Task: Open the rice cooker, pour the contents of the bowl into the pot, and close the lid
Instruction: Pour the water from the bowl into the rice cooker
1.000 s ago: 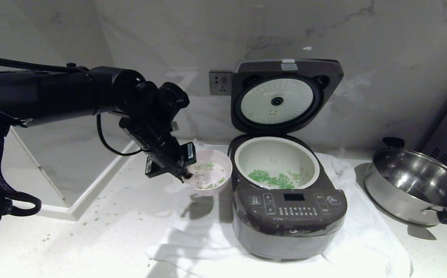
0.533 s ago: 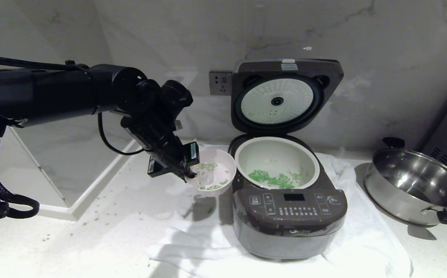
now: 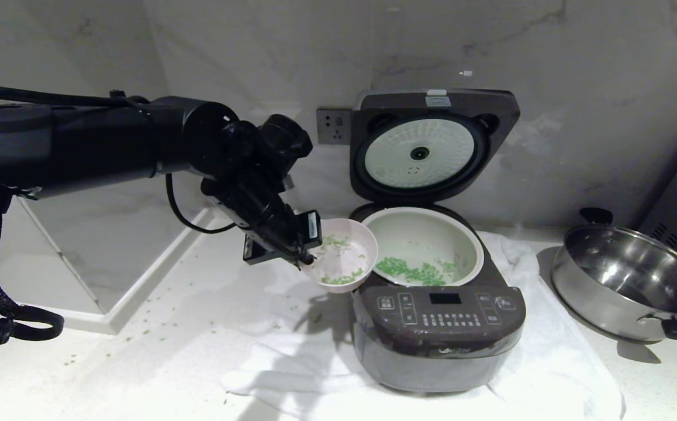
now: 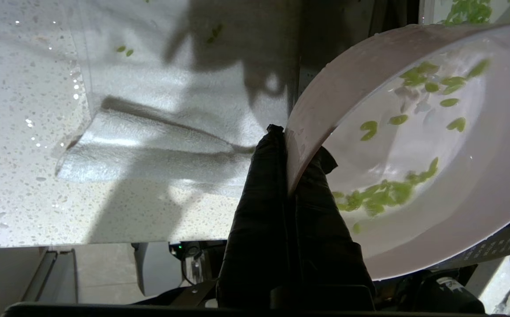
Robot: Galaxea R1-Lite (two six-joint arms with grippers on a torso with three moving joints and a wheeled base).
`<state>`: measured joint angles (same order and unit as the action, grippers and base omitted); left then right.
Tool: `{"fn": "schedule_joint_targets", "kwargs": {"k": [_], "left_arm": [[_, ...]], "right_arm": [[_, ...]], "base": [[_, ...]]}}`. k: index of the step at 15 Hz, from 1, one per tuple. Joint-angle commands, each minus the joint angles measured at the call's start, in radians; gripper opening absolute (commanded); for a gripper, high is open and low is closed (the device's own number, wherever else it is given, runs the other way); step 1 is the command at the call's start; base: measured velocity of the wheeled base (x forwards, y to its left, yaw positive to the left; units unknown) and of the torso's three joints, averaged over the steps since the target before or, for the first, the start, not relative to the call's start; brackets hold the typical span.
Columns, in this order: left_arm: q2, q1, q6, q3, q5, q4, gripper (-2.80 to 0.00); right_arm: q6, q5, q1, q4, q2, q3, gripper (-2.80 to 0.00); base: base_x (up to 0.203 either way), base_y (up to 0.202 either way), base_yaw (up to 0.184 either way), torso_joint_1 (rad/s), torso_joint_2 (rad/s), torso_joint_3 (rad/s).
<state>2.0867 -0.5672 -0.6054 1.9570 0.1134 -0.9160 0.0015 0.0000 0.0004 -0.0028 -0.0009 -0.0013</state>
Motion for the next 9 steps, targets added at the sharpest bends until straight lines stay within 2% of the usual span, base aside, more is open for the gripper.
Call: {"fn": "schedule_joint_targets", "kwargs": {"k": [1,9], "left_arm": [[0.026,-0.004,-0.005,0.0,0.0,-0.003,-2.8],[0.026,0.005,0.012,-0.004,-0.017,-0.017,-2.8]], "right_arm": [[0.0,0.0,0.0,0.0,0.001,0.0,-2.8],[0.0,0.0,0.0,0.0,0.001,0.0,-2.8]], "base": [[0.0,0.0,0.0,0.0,0.0,0.0],[0.0,0.0,0.0,0.0,0.0,0.0]]}}
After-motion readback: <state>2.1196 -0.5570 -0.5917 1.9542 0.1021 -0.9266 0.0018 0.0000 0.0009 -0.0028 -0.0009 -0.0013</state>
